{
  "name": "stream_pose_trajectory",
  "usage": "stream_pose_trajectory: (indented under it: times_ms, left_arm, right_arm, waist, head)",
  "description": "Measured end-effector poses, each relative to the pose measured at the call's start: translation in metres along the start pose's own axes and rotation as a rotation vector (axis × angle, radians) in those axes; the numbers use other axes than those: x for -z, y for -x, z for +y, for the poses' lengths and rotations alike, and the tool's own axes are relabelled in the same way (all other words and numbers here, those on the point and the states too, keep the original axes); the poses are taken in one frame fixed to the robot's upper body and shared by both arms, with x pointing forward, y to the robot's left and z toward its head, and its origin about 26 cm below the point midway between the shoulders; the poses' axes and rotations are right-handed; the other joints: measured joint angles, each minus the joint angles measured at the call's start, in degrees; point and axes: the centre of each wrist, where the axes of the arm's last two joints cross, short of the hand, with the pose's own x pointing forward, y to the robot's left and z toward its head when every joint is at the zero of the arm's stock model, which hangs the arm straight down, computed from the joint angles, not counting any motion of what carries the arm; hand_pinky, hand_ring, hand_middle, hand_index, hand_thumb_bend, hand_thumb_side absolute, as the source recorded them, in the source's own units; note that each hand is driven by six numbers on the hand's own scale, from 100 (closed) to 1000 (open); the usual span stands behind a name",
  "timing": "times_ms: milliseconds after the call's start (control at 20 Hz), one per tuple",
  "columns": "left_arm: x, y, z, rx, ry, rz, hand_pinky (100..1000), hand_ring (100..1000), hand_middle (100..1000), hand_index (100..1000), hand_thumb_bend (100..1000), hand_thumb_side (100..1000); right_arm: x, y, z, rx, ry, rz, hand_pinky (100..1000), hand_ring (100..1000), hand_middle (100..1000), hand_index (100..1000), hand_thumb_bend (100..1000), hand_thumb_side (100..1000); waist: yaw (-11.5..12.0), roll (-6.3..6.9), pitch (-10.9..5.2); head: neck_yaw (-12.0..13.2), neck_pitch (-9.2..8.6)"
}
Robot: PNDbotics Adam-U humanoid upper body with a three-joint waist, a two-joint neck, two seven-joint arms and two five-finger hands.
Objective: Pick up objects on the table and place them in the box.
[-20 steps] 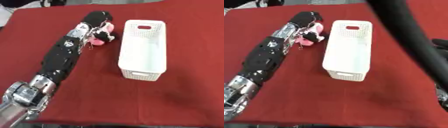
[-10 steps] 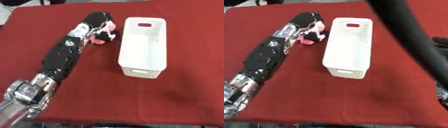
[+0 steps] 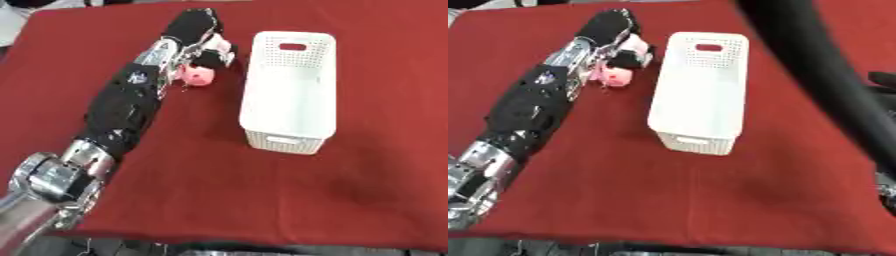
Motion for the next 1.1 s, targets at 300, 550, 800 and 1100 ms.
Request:
stream_pose_trajectory:
  times_ms: [300,550,800,1100]
  left_arm:
    - [0.005,0.010,0.017,0.031,-0.022,-0.017,204,377,416,495,100,715]
    - [0.012,0.014,0.037,0.072,-0.044,-0.041,201,384,425,508,100,709]
    - [0.020,0.009,0.061,0.074,-0.114,-0.069,175,383,425,509,100,708]
    - [0.026,-0.007,0.085,0.021,-0.190,-0.138,134,377,421,508,100,722]
  right_arm:
    - [-0.002,0.000,0.001,0.002,-0.004,0.011,659,793,845,782,130,727]
    - [-0.003,0.000,0.001,0.002,-0.005,0.013,658,792,845,782,129,727]
    - [-0.003,0.000,0.000,0.003,-0.004,0.015,658,791,844,782,129,728]
    - [-0.003,0.000,0.000,0.007,-0.001,0.015,658,790,844,782,126,729]
  waist:
    - [0.1,0.04,-0.93]
    - [0.1,0.08,-1.38]
    - [0.1,0.18,-1.55]
    - [-0.2,0.21,-1.69]
  head:
    - [0.0,0.09]
    - [0.0,0.10]
    - [0.0,0.10]
    - [0.0,0.10]
